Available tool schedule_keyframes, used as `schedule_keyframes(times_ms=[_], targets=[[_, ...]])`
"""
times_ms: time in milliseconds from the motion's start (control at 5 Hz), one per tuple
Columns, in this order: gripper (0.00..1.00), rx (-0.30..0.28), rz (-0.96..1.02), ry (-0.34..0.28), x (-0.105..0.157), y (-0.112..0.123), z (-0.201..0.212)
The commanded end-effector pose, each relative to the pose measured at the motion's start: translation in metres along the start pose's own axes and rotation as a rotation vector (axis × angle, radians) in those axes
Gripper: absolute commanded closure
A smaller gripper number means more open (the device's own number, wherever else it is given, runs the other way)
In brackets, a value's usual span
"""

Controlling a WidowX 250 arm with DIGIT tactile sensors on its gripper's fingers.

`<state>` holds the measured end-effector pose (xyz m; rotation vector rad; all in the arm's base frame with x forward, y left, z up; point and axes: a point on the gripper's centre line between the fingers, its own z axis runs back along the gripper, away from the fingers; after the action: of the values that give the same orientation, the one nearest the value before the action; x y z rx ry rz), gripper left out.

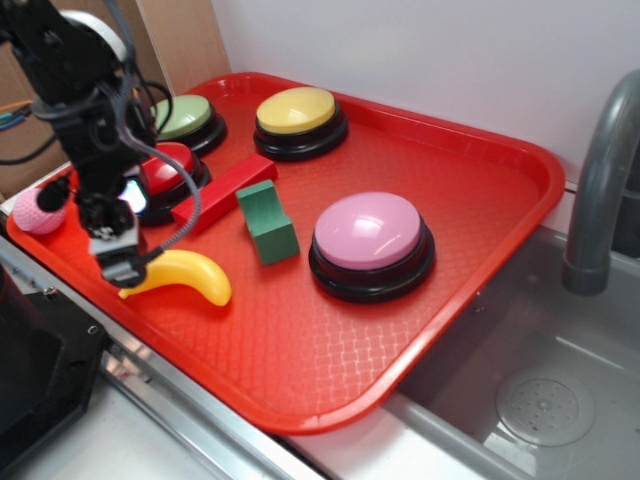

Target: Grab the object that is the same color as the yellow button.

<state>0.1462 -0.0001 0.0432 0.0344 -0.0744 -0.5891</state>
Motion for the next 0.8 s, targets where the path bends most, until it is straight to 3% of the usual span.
schedule_keyframes(times_ms=[0, 200, 600], targets=[[0.01, -0.022, -0.05, 0.0, 0.0161, -0.0007, -0.0241], [1.0, -0.023, -0.025, -0.004, 0.0165, -0.0023, -0.0249], [1.0, -0.018, -0.006, 0.003, 0.0176, -0.0037, -0.0232]])
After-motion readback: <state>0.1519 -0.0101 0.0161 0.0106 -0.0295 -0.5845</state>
